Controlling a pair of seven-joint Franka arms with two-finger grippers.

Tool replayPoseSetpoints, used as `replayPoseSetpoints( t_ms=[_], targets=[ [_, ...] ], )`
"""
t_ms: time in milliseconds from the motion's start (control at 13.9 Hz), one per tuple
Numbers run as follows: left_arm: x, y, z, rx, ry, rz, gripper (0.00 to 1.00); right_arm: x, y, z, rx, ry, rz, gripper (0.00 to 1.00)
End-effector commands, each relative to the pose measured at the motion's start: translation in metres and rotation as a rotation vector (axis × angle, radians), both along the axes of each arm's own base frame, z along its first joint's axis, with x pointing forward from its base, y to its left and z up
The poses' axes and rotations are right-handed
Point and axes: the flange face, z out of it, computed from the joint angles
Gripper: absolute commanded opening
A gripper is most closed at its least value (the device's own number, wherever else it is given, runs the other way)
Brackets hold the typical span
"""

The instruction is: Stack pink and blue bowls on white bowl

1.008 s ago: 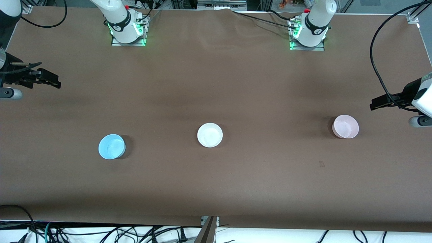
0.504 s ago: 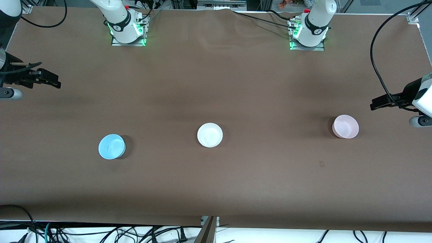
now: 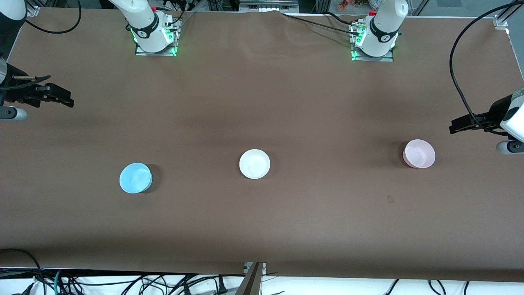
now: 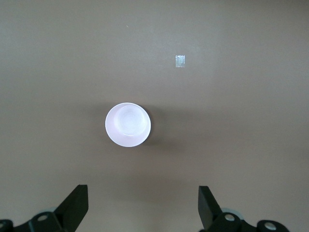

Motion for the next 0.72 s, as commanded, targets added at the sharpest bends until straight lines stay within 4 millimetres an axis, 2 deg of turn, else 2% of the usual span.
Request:
replayPoseSetpoints(
  t_ms=[0, 648],
  targets=[
    [-0.0013, 0.0041, 0.0063, 0.009, -0.002, -0.020, 1.00, -0.0059, 0.0000, 0.0065, 0.004, 0.000, 0.013, 0.96],
    [-0.0023, 0.0101, 0.0065, 0.010, -0.001, -0.037, 1.00, -0.0059, 0.0000, 0.0065, 0.004, 0.000, 0.014, 0.96]
  ],
)
